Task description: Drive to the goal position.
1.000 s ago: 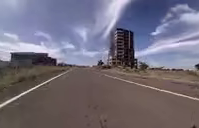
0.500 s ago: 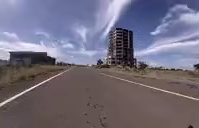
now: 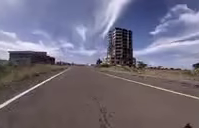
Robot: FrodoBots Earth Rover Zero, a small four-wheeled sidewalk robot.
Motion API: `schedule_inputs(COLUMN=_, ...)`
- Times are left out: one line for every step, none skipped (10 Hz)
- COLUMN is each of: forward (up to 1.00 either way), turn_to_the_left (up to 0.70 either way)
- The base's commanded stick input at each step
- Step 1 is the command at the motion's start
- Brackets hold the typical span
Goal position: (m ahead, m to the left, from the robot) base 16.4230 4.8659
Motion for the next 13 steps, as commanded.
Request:
schedule_inputs(forward=-1.00, turn_to_the_left=-0.40)
schedule_inputs(forward=-1.00, turn_to_the_left=-0.40)
schedule_inputs(forward=-1.00, turn_to_the_left=-0.40)
schedule_inputs(forward=-1.00, turn_to_the_left=-0.40)
schedule_inputs(forward=-1.00, turn_to_the_left=-0.40)
schedule_inputs(forward=-1.00, turn_to_the_left=-0.40)
schedule_inputs(forward=-1.00, turn_to_the_left=-0.40)
schedule_inputs(forward=-1.00, turn_to_the_left=-0.40)
schedule_inputs(forward=-1.00, turn_to_the_left=-0.40)
schedule_inputs(forward=-1.00, turn_to_the_left=-0.05)
schedule_inputs(forward=-1.00, turn_to_the_left=-0.02)
schedule_inputs(forward=-1.00, turn_to_the_left=0.00)
schedule_inputs(forward=-1.00, turn_to_the_left=0.00)
